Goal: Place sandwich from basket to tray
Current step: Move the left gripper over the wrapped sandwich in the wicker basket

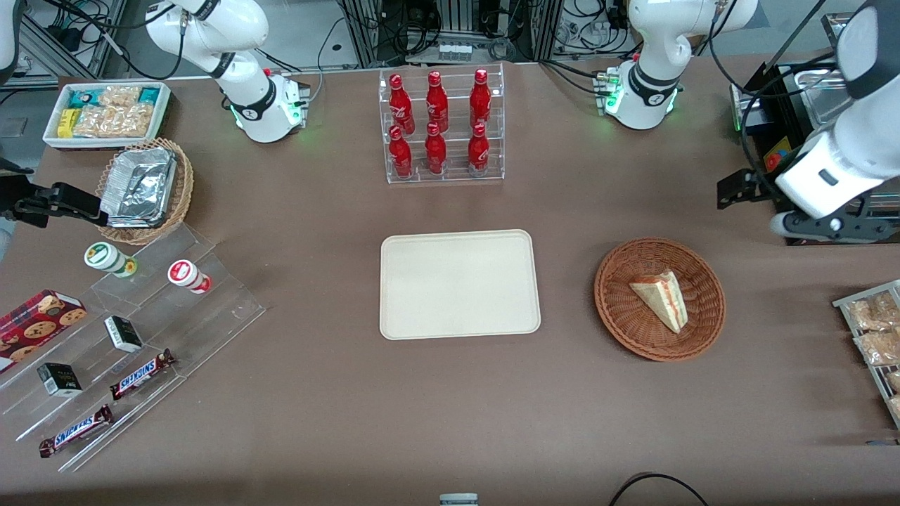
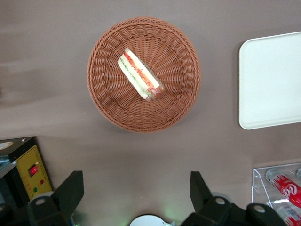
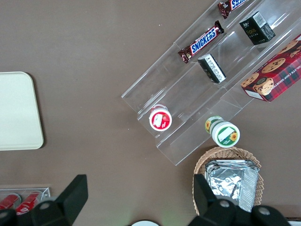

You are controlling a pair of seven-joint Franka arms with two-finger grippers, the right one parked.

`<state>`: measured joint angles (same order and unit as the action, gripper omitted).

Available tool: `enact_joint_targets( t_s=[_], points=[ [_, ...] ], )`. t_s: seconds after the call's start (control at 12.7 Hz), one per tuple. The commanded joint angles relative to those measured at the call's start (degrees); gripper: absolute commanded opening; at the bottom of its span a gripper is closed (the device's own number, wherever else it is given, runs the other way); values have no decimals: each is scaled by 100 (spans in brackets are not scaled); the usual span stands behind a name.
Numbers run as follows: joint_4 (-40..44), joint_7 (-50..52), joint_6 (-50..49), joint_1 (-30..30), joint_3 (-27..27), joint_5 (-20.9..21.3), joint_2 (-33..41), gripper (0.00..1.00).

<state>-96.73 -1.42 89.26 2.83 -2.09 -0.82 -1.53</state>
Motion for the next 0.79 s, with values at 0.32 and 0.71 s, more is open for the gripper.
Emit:
enact_joint_targets(
  t_s=[0.32,0.71],
  points=[
    [-1795,71,2216,24,7,267,-49,100],
    [-2578,1211,3579,24,7,267,-49,100]
  ],
)
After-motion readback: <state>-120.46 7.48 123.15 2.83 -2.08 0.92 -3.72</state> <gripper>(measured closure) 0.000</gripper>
